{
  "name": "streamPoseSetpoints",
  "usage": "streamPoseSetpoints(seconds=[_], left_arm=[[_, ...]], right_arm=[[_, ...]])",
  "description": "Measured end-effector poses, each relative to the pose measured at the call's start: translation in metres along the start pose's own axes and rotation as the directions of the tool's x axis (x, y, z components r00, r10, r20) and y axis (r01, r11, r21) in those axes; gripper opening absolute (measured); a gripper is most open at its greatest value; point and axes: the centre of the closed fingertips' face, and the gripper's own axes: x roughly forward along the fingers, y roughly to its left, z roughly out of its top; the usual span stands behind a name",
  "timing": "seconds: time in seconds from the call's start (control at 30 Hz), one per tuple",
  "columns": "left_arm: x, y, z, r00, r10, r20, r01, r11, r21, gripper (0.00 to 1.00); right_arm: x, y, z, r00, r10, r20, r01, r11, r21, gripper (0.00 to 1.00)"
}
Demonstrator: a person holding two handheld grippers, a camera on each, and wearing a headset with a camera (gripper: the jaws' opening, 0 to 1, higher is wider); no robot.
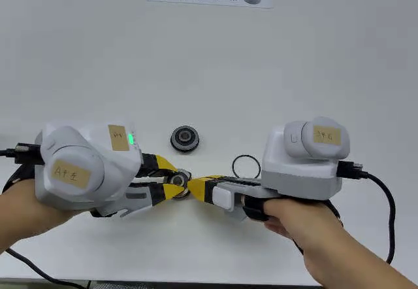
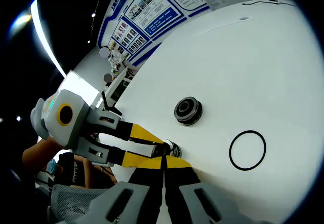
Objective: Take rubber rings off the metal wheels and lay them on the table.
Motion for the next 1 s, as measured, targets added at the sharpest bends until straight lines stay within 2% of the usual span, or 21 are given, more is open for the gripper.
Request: streamPoseSetpoints(seconds=[0.53,0.7,0.8,0.87,1.0], left_arm=[[0.0,0.0,0.0,1.0,0.0,0.001,0.0,1.0,-0.003,0.13],[0.0,0.0,0.0,1.0,0.001,0.002,-0.001,1.0,-0.005,0.13],[0.0,0.0,0.0,1.0,0.002,0.001,-0.002,1.0,-0.004,0.13],[0.0,0.0,0.0,1.0,0.002,0.001,-0.002,1.0,-0.005,0.13],[0.0,0.0,0.0,1.0,0.004,-0.001,-0.004,1.0,0.005,0.13]], right_arm=[[0.0,0.004,0.001,1.0,-0.001,-0.009,0.0,0.999,-0.035,0.0],[-0.001,0.007,0.001,0.9999,0.01,-0.002,-0.01,1.0,-0.018,0.0],[-0.002,0.014,0.002,0.9994,0.034,0.002,-0.034,0.999,-0.004,0.0],[-0.002,0.014,0.001,0.9997,0.024,-0.001,-0.024,0.999,-0.021,0.01],[-0.004,0.011,0.001,0.9997,0.021,0.007,-0.022,1.0,0.008,0.01]])
